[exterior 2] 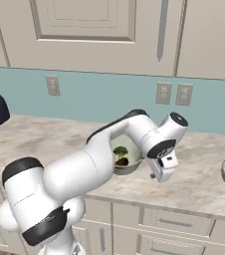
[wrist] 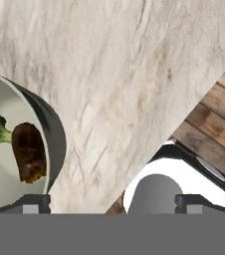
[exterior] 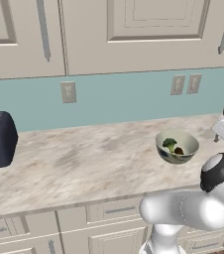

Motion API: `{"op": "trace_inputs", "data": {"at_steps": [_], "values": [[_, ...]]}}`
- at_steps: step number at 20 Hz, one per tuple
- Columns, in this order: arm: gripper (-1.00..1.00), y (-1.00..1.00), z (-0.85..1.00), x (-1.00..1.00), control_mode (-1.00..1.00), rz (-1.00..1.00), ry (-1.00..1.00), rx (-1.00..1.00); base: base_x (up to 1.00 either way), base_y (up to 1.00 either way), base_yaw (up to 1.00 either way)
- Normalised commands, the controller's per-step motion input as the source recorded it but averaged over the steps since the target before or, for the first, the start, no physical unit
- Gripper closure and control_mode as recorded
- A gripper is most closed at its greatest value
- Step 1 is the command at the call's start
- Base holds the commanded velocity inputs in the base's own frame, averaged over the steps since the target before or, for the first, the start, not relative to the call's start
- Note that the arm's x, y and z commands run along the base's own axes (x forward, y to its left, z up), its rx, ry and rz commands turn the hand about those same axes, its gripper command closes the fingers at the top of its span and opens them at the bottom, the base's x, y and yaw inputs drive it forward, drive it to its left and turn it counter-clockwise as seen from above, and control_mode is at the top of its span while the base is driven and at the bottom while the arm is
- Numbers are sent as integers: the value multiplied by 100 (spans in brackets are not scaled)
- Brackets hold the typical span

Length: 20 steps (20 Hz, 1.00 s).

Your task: Place the bowl with the sweet potato and broccoli on the top shelf of the fridge. Place the bowl with the chicken drumstick and steak on the second highest shelf of the fridge.

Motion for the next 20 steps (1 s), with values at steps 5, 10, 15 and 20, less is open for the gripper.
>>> {"op": "trace_inputs", "data": {"at_steps": [5, 10, 15, 20], "values": [[-100, 18, -5, 30, -100, 0, -1, 0, 0, 0, 0], [-100, 39, -30, 28, -100, 1, 0, 0, 0, 0, 0], [-100, 43, -37, 16, -100, 3, 0, 0, 0, 0, 0], [-100, 52, -30, 0, -100, 7, 0, 0, 0, 0, 0]]}}
